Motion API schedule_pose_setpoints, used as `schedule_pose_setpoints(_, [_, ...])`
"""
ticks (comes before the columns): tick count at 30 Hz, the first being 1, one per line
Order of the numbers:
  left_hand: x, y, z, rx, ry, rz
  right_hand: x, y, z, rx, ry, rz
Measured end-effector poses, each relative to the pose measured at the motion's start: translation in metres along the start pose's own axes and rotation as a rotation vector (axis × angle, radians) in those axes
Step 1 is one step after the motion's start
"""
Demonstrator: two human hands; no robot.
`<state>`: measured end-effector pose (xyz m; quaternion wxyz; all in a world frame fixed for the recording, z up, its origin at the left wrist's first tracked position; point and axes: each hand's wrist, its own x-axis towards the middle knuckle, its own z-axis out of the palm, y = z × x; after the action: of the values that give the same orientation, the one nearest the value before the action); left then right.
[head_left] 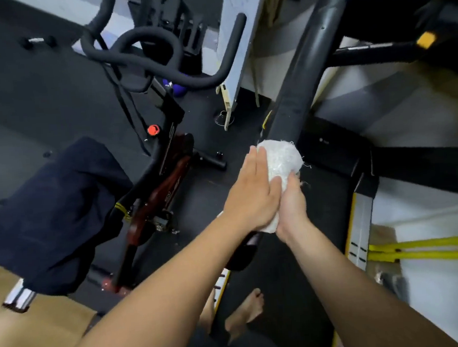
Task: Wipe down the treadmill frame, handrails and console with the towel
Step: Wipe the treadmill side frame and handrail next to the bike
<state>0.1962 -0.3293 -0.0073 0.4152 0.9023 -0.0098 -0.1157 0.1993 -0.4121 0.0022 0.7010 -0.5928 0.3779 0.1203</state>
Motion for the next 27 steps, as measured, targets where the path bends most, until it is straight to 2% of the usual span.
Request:
schedule_pose_setpoints(4, [-0.053,-0.011,0.003,-0.011,0.053,0.036,-0.018,0.037,-0.006,-0.137,0.079,-0.030])
schedule_pose_setpoints(7, [-0.087,-0.027,0.004,-0.146,0.012,-0.067,-0.055,0.056,-0.004,-0.357,0.075,-0.068])
schedule_pose_setpoints(10, [-0.069,-0.035,-0.005,-0.281,-0.082,-0.172,-0.052,0.045,0.006,-0.560,0.128,-0.265])
schedule_pose_setpoints(13, [-0.033,-0.038,-0.018,-0.422,-0.180,-0.188,-0.028,0.024,0.018,-0.686,0.189,-0.395])
schedule_pose_setpoints(19, [-0.011,-0.032,-0.014,-0.500,-0.147,-0.176,-0.003,0.001,0.024,-0.978,0.224,-0.597])
schedule_pose_setpoints(22, [-0.034,-0.044,-0.002,-0.513,-0.122,-0.152,-0.021,0.014,0.007,-1.288,0.124,-0.761])
schedule_pose_setpoints(24, [-0.050,-0.053,0.003,-0.542,-0.141,-0.178,-0.034,0.015,-0.014,-1.538,0.099,-1.028])
schedule_pose_setpoints(25, [-0.053,-0.056,0.006,-0.556,-0.147,-0.196,-0.035,0.012,-0.025,-1.583,0.024,-1.177])
schedule_pose_setpoints(27, [-0.048,-0.060,0.009,-0.568,-0.161,-0.220,-0.023,0.001,-0.041,-1.649,-0.269,-1.442])
